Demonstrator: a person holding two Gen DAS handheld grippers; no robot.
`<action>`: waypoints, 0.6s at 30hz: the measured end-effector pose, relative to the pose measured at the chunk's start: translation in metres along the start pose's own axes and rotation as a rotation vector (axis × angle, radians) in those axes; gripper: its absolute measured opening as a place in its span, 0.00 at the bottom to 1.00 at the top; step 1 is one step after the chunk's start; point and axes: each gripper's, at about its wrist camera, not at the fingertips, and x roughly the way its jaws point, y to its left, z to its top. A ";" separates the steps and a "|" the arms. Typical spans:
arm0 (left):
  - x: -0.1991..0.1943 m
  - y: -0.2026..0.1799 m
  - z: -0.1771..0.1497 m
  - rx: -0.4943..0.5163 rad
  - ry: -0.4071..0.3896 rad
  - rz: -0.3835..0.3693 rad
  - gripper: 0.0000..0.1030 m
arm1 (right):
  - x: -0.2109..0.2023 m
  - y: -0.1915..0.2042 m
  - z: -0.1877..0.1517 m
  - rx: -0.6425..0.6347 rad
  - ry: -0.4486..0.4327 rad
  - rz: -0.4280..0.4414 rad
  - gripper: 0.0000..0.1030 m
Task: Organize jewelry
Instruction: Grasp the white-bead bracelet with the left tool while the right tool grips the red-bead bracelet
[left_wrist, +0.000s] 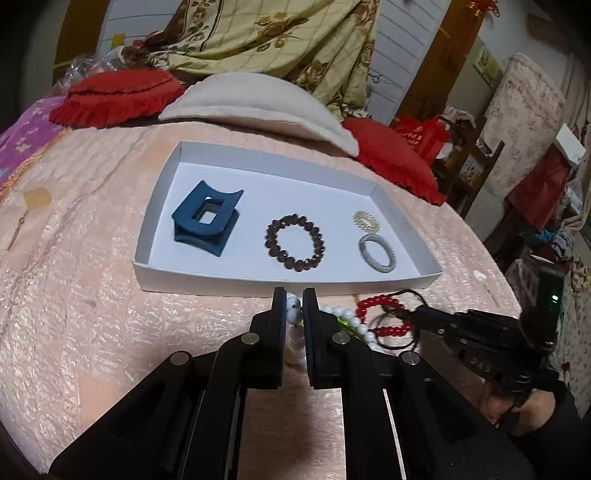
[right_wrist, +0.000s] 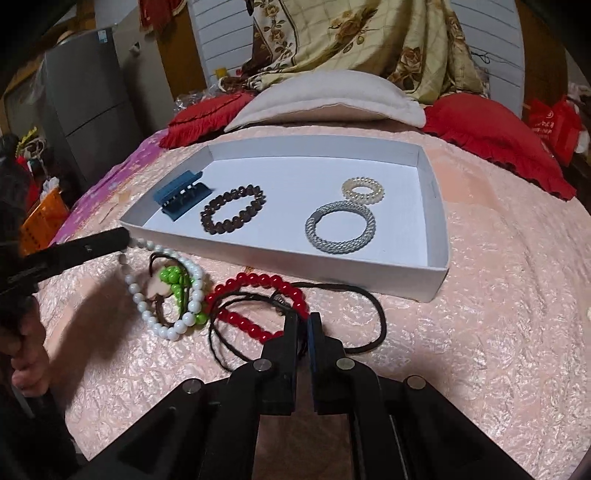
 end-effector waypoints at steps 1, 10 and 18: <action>0.000 0.000 0.000 0.001 -0.001 0.000 0.07 | 0.001 -0.002 0.001 0.007 0.001 0.008 0.04; 0.004 -0.001 -0.001 0.006 0.013 0.005 0.07 | 0.006 -0.002 0.005 0.000 0.005 -0.010 0.45; 0.006 -0.001 -0.002 0.007 0.019 0.009 0.07 | 0.006 0.001 0.004 -0.013 -0.005 0.022 0.35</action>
